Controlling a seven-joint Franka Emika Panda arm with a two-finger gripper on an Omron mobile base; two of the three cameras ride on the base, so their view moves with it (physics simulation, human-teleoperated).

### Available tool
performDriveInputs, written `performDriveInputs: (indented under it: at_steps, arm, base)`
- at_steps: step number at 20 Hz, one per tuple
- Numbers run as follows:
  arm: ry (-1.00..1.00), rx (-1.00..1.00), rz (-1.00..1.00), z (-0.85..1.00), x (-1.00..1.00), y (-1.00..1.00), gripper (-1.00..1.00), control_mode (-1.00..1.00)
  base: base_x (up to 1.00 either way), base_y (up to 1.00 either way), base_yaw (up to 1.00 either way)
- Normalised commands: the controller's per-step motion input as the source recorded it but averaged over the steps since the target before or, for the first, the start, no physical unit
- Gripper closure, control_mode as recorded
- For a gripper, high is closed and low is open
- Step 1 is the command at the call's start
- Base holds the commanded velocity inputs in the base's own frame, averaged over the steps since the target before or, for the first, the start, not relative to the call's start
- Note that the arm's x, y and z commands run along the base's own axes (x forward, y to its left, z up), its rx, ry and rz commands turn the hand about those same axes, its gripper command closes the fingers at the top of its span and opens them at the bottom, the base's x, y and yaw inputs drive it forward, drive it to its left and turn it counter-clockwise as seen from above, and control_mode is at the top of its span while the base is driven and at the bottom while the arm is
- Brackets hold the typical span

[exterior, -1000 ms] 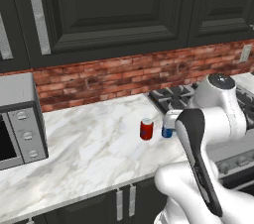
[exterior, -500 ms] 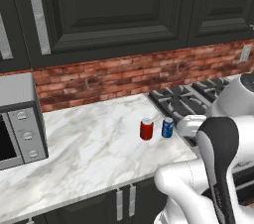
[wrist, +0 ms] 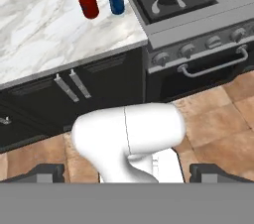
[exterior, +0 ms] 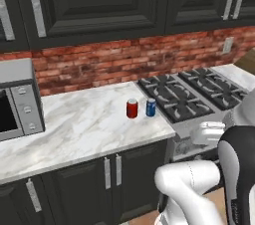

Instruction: Four empty soda cans are scattered around the kitchen. Gather all the cans and cluster them next to the stove for recycling.

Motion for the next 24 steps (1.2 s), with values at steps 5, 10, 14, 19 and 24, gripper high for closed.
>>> performDriveInputs:
  at_steps: [5, 10, 14, 19, 24]
  arm:
    - [0.00, 0.00, 0.00, 0.00, 0.00, 0.00, -1.00, 1.00]
    - [0.00, 0.00, 0.00, 0.00, 0.00, 0.00, -1.00, 1.00]
    - [0.00, 0.00, 0.00, 0.00, 0.00, 0.00, -1.00, 1.00]
    - [0.00, 0.00, 0.00, 0.00, 0.00, 0.00, -1.00, 1.00]
    - [0.00, 0.00, 0.00, 0.00, 0.00, 0.00, -1.00, 1.00]
  base:
    - [-0.99, -0.35, 0.00]
    - [-0.62, -0.50, -0.26]
    - [-0.31, -0.49, -0.46]
    - [-0.12, -0.43, -0.46]
    - [-0.01, -0.35, -0.37]
